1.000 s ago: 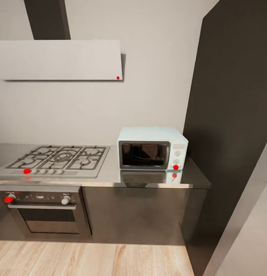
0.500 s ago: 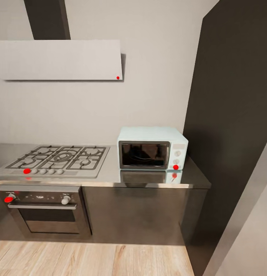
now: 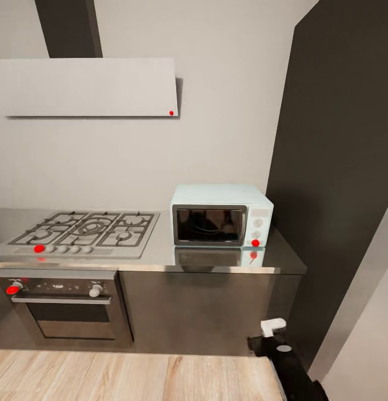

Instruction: In the kitchen, take the popcorn bag from the countertop, put it into the microwave, and heat it until the popcorn is cooked so the cooked popcorn ends up inside the bag.

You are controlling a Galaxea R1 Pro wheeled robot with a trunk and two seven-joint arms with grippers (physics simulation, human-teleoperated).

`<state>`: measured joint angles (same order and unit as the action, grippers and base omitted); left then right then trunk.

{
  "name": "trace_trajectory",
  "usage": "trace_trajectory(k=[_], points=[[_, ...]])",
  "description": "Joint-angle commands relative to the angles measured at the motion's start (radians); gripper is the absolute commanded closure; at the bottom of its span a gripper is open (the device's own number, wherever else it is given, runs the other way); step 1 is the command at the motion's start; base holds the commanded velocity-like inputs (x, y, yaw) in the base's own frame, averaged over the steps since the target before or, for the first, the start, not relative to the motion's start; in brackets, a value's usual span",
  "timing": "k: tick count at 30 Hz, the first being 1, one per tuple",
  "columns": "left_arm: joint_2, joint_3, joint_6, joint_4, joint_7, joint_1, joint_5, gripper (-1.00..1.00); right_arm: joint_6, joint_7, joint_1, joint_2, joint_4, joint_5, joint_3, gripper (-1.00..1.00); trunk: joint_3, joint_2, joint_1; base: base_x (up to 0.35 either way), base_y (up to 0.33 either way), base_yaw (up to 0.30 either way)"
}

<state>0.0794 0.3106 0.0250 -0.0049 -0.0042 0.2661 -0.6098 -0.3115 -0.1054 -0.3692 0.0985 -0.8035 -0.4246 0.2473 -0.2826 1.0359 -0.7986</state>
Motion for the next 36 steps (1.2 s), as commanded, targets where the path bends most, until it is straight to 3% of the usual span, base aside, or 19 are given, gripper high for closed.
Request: trace_trajectory(k=[1, 4, 7, 11, 16, 21, 28, 33, 36], points=[[0.000, 0.008, 0.003, 0.000, 0.000, 0.001, -0.008, -1.00, -0.104, -0.051, -0.001, 0.022, -0.162, -0.010, 0.005, -1.00, -0.001, 0.001, 0.000, 0.000, 0.000, 0.000], [0.000, 0.008, 0.003, 0.000, 0.000, 0.001, -0.006, -1.00, -0.207, -0.084, 0.004, 0.033, -0.322, -0.009, 0.004, -1.00, -0.001, 0.001, 0.000, 0.000, 0.000, 0.000], [0.000, 0.008, 0.003, 0.000, 0.000, 0.001, -0.005, -1.00, -0.275, -0.090, -0.002, 0.034, -0.405, -0.008, 0.005, -1.00, -0.001, 0.001, 0.000, 0.000, 0.000, 0.000], [0.000, 0.008, 0.003, -0.001, 0.000, 0.001, -0.005, -1.00, -0.358, -0.092, -0.062, 0.038, -0.531, -0.007, 0.004, -1.00, -0.001, 0.001, 0.000, 0.000, 0.000, 0.000], [0.000, 0.008, 0.003, -0.001, 0.000, 0.001, -0.005, -1.00, -0.390, -0.086, -0.156, 0.061, -0.572, -0.006, 0.004, -1.00, -0.001, 0.001, 0.000, 0.000, 0.000, 0.000], [0.000, 0.009, 0.003, -0.001, 0.000, 0.001, -0.005, -1.00, -0.392, -0.080, -0.233, 0.067, -0.574, -0.006, 0.004, -1.00, -0.001, 0.001, 0.000, 0.000, 0.000, 0.000], [0.000, 0.009, 0.003, -0.001, 0.000, 0.001, -0.004, -1.00, -0.354, -0.077, -0.251, 0.076, -0.562, -0.005, 0.011, -1.00, -0.001, 0.001, 0.000, 0.000, 0.000, 0.000], [0.000, 0.009, 0.003, -0.001, 0.000, 0.001, -0.005, -1.00, -0.160, -0.069, -0.252, 0.076, -0.466, -0.002, 0.020, -1.00, -0.001, 0.001, 0.000, 0.000, 0.000, 0.000], [0.000, 0.010, 0.001, -0.002, 0.000, 0.001, -0.006, -1.00, -0.096, -0.063, -0.252, 0.076, -0.379, 0.015, 0.066, -1.00, -0.001, 0.001, 0.000, 0.000, 0.000, 0.000]])
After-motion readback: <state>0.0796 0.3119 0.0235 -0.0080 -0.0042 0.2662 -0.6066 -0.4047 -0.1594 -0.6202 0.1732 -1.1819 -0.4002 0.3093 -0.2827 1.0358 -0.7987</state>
